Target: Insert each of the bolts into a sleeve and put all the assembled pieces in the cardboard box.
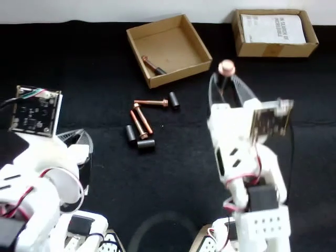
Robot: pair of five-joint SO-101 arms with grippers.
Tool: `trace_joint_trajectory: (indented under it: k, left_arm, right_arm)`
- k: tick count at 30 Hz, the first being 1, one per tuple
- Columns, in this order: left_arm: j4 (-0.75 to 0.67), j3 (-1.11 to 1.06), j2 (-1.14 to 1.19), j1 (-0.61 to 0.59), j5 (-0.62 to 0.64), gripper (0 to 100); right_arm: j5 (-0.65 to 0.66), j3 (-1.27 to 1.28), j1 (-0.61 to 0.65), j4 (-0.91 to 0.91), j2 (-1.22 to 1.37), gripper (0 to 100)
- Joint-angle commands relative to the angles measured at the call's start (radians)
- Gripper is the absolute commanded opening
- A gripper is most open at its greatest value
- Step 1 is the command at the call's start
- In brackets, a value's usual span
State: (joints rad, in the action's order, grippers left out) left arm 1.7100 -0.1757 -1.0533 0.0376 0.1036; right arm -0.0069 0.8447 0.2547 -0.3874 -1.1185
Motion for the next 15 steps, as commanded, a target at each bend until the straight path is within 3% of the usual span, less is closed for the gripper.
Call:
trace_joint_trajectory:
  k: [1, 12, 15]
  left_arm:
    - [-0.095, -0.179, -0.065, -0.102, -0.005, 1]
    - [-0.760, -0.897, -0.395, -0.487, -0.002, 1]
    - [-0.901, -1.090, -0.504, -0.535, 0.000, 1]
  right_arm:
    - [0.008, -0.269, -0.019, 0.033, 0.223, 0.7]
    - [0.015, -0.909, -0.050, 0.091, 0.825, 0.7]
    - [0.146, -1.012, -0.033, 0.091, 0.970, 0.7]
